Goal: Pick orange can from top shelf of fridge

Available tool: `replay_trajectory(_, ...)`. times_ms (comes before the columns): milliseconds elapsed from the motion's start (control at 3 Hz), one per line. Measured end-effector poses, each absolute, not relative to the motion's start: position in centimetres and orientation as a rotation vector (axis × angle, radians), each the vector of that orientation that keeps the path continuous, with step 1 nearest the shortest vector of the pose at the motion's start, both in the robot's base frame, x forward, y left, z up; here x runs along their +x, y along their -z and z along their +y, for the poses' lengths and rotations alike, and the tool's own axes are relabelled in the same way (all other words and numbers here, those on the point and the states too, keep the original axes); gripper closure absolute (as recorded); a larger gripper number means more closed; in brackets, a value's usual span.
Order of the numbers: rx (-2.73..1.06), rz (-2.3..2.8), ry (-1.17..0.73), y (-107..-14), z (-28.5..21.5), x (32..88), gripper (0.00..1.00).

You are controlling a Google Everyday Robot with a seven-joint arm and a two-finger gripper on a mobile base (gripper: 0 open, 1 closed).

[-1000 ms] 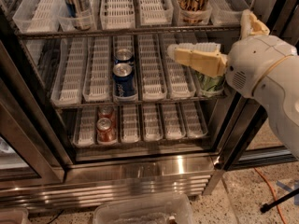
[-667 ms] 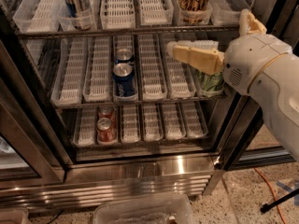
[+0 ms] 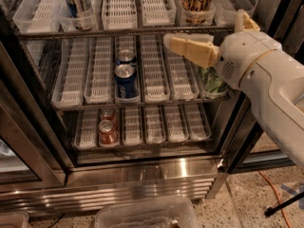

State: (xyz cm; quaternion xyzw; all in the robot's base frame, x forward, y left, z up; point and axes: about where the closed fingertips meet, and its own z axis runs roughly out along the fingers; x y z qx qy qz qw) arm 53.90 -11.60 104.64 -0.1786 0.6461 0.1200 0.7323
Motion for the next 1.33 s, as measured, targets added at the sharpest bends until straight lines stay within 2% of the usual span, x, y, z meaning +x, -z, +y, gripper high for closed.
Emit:
replay_trajectory(1000, -0.362, 1.399, -0.244, -105.3, -13.0, 55.8, 0.00)
replay_trajectory(1333, -0.344, 1.366, -0.249, -105.5, -13.5, 58.5, 0.00)
